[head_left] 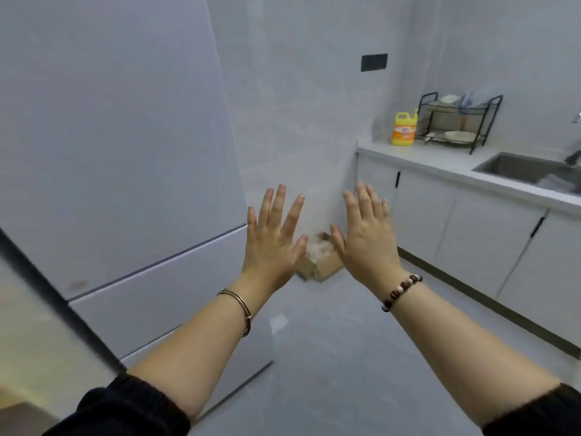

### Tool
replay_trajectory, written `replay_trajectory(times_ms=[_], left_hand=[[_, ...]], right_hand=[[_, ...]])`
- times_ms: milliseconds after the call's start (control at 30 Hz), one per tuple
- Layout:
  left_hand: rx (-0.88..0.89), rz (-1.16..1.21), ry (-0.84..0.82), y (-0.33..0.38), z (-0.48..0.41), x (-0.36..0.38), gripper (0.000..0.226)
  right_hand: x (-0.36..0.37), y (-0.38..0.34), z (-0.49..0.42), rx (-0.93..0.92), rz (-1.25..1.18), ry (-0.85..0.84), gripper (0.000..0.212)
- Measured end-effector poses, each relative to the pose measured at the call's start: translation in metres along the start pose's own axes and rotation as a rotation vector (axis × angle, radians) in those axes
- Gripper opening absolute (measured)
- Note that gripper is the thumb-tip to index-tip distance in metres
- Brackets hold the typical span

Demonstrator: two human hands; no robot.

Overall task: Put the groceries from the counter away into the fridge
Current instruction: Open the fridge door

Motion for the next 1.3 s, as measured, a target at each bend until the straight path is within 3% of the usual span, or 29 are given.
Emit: replay_trajectory(times_ms=[233, 500, 600, 767, 933, 1033, 1300], left_hand=[[-0.239, -0.162, 0.012, -0.146, 0.012, -0.033, 0.061], [-0.507, -0.213, 0.093, -0.231, 0.018, -0.044, 0.063], [-0.598, -0.219, 0.158, -0.260, 0.018, -0.049, 0.063], [-0.916, -0.211, 0.386, -0.318, 0.027, -0.058, 0.067], [-1.135, -0.130, 0.620, -0.356, 0.033, -0.062, 0.079], [-1.265, -0.112, 0.686, -0.385, 0.038, -0.070, 0.088], [-1.306, -0.048, 0.752, -0.433, 0.040, -0.094, 0.103]], right_hand=[[0.080, -0.127, -0.065, -0.190, -0.195, 0.000, 0.061], [0.140, -0.205, -0.126, -0.412, -0.358, -0.010, 0.060], [0.157, -0.232, -0.144, -0.500, -0.420, -0.004, 0.061], [0.173, -0.277, -0.180, -0.684, -0.509, 0.070, 0.065], [0.189, -0.324, -0.202, -0.827, -0.488, 0.222, 0.075], [0.208, -0.350, -0.214, -0.885, -0.399, 0.231, 0.085], [0.247, -0.381, -0.217, -0.840, -0.228, 0.182, 0.137]])
Point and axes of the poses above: each hand's wrist, its own z-axis away from the middle knuckle, its own x-axis out of the palm, y = z × x, the point moved 3 cm from there along -z, towards the middle knuckle, and after that the axes turned 7 degrees about y, right-handed, at the moved point
